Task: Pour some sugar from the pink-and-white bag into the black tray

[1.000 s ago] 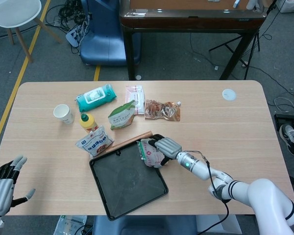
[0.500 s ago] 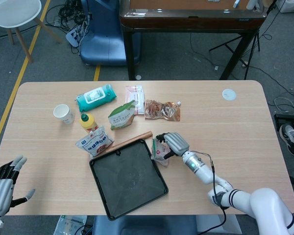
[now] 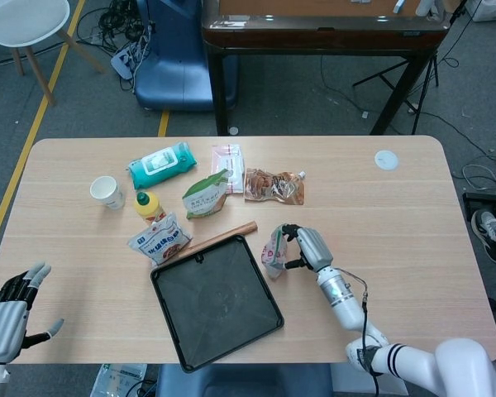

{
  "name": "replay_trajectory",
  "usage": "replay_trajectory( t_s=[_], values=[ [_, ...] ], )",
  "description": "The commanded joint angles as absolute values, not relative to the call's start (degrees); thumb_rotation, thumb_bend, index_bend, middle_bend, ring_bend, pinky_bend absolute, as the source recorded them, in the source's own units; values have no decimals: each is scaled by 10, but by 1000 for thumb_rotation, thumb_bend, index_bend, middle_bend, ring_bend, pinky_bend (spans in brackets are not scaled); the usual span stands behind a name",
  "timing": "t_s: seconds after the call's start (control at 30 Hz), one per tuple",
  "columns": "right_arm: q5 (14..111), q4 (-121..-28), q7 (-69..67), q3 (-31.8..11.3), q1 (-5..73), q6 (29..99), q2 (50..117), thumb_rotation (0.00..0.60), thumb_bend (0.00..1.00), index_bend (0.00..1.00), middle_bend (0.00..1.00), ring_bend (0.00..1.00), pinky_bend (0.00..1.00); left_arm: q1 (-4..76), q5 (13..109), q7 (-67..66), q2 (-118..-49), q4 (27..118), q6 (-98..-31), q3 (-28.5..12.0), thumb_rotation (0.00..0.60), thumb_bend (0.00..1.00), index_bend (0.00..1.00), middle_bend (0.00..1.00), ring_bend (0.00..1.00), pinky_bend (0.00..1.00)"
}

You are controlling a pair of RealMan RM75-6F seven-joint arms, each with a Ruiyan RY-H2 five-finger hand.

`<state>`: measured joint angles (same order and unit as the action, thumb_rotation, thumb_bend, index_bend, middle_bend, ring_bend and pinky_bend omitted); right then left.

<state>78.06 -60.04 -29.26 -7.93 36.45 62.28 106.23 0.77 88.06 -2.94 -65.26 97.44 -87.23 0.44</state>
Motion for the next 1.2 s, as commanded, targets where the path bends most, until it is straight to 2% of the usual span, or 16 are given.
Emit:
replay_trajectory(
  t_s=[0.03, 0.5, 0.63, 0.77, 0.93, 1.2],
  values=[
    [776, -603, -283, -82, 355, 630, 1075, 600, 0, 443, 385, 323, 399, 8, 881, -27, -653, 973, -872, 5, 600, 177, 85, 82, 80, 69],
    [779, -629, -285, -87, 322, 655, 1108, 600, 0, 306, 290, 245, 396, 9, 881, -17, -651, 968, -870, 5, 600, 177, 85, 82, 80, 69],
    [788, -643, -295, -84, 320, 650, 1100, 600, 0, 264, 263, 209, 325, 8, 881, -14, -650, 966, -871, 4, 600, 177, 85, 82, 80, 69],
    [801, -662, -295, -79, 319, 647, 1079, 600, 0, 177, 232, 168, 240, 8, 882, -12, -651, 965, -872, 4, 600, 177, 85, 82, 80, 69],
    [818, -688, -274, -69, 320, 639, 1038, 600, 0, 60, 143, 75, 121, 9, 883, -12, -653, 965, -871, 5, 600, 177, 84, 82, 80, 69],
    [857, -745, -276, -46, 340, 597, 946, 600, 0, 0, 101, 39, 61, 10, 887, -22, -651, 974, -873, 5, 600, 177, 74, 82, 80, 69]
  ],
)
